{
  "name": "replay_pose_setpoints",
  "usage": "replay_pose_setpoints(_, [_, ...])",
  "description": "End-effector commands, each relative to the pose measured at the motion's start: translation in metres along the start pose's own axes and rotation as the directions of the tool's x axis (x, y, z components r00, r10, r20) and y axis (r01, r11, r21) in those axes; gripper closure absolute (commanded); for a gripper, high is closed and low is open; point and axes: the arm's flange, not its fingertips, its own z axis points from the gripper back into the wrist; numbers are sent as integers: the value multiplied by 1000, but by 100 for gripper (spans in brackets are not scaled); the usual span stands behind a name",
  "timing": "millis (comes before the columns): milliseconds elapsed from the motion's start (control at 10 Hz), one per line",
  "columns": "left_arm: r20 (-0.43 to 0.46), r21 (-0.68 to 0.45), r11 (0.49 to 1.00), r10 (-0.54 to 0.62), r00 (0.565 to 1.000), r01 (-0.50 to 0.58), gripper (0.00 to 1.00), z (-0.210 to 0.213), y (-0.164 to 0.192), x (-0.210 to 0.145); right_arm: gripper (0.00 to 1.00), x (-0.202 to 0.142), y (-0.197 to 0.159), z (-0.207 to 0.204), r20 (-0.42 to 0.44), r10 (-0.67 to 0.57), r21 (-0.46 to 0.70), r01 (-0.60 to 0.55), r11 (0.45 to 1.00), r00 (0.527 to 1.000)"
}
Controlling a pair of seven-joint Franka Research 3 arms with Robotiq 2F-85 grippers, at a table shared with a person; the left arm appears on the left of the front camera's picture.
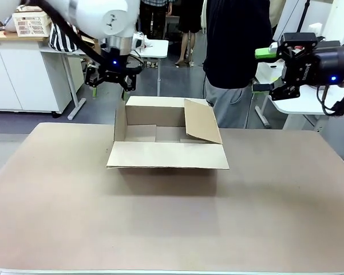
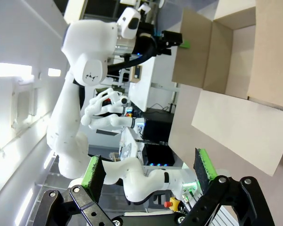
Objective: Pack the gift set into the box.
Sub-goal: Place both hands on the side flaps of the Package Box and spread them outward.
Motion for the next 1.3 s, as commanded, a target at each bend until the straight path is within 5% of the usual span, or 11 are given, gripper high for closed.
replay_pose_setpoints(0, [-30,-76,997,6,1000,-9,0,-14,30,-11,0,3,0,-3,10,26,20,-26,999,1000])
replay_pose_setpoints(600, [-95,-311,950,-11,995,-19,0,-49,107,-17,0,3,0,-3,10,26,20,-26,999,1000])
replay_pose_setpoints(900, [-110,-566,822,-150,983,62,0,-77,145,-16,0,3,0,-3,10,26,20,-26,999,1000])
replay_pose_setpoints(1200, [-128,-663,747,-179,975,50,0,-94,169,-14,0,3,0,-3,10,26,20,-26,999,1000])
